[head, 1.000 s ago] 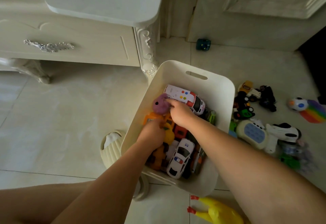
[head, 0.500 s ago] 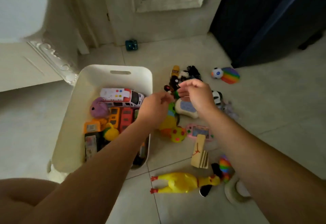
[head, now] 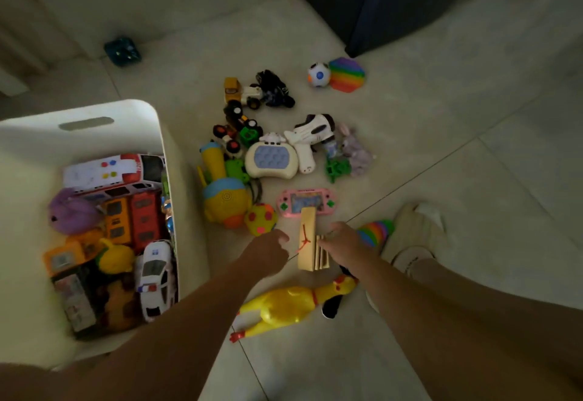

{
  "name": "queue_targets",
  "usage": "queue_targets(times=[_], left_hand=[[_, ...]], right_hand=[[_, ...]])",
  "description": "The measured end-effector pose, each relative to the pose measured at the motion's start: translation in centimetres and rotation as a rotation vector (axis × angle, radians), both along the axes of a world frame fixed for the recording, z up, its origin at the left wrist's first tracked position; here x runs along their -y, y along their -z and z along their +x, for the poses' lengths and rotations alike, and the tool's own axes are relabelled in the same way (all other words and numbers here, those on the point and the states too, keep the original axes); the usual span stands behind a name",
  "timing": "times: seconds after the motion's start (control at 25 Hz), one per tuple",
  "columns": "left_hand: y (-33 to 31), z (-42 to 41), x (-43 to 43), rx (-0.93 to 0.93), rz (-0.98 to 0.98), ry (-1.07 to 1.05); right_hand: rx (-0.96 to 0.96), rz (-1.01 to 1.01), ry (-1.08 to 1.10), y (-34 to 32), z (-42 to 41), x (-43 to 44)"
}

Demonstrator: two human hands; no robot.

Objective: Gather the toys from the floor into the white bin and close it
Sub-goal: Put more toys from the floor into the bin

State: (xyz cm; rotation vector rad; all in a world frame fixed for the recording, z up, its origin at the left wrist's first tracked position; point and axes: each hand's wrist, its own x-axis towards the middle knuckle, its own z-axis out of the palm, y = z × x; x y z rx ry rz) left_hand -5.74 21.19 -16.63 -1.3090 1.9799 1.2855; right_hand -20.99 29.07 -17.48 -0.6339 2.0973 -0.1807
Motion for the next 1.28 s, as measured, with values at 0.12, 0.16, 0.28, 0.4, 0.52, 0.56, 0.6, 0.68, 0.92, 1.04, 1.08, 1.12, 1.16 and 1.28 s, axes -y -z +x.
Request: queue_targets(times=[0.12,0.16,0.28,0.4,0.52,0.56,0.6,0.68,0.92,1.04,1.08,1.12,1.16,1.28], left_hand=[[1.6,0.7,-0.6,0.024,0.027,-0.032],[1.8,0.8,-0.8,0.053,0.07,0.003],[2.8,1.2,-1.8,0.113,0.131,0.146],[3.6,1.9,-3.4,0.203,0.075,0.375],[4.2,2.7,-4.5,0.196,-0.009,0.455],[4.1,2.8,-4.8,0.188,-0.023,0.463],[4.1,2.9,-5.0,0.187,-0.043,0.459],[4.0,3.0,-5.1,0.189,-0.065,0.447],[3.9,3.2,-3.0,0.141,-0.084,0.281],[3.6,3.1,-1.9,0.115,-0.098,0.17],[3.7,3.1,-1.9,0.115,-0.101,0.152],[3.7,3.1,-1.8,0.124,-0.113,0.153],[3.8,3.0,-1.9,0.142,-0.13,0.165],[3.2,2.4,-2.1,0.16,-0.116,0.185]], right_hand=[[-0.055,0.022,-0.043,2.1,1.6,-0.5],[-0.097,0.028,-0.051,2.5,2.0,-0.4],[-0.108,0.012,-0.049,3.1,2.3,0.3],[-0.033,-0.015,0.051,3.4,1.6,0.8],[0.035,-0.071,0.2,2.8,0.1,1.7],[0.036,-0.113,0.197,2.6,-0.3,2.0],[0.02,-0.151,0.161,2.5,-0.8,2.3],[-0.04,-0.235,0.044,2.3,-1.5,3.2],[-0.023,-0.12,-0.296,3.1,-2.5,6.0],[-0.043,-0.04,-0.304,3.5,-2.2,6.7],[-0.07,-0.01,-0.295,3.5,-2.0,6.8],[-0.096,0.025,-0.283,3.7,-1.8,6.8],[-0.117,0.066,-0.273,3.8,-1.7,6.8],[-0.205,0.156,-0.267,3.6,-1.6,6.7]])
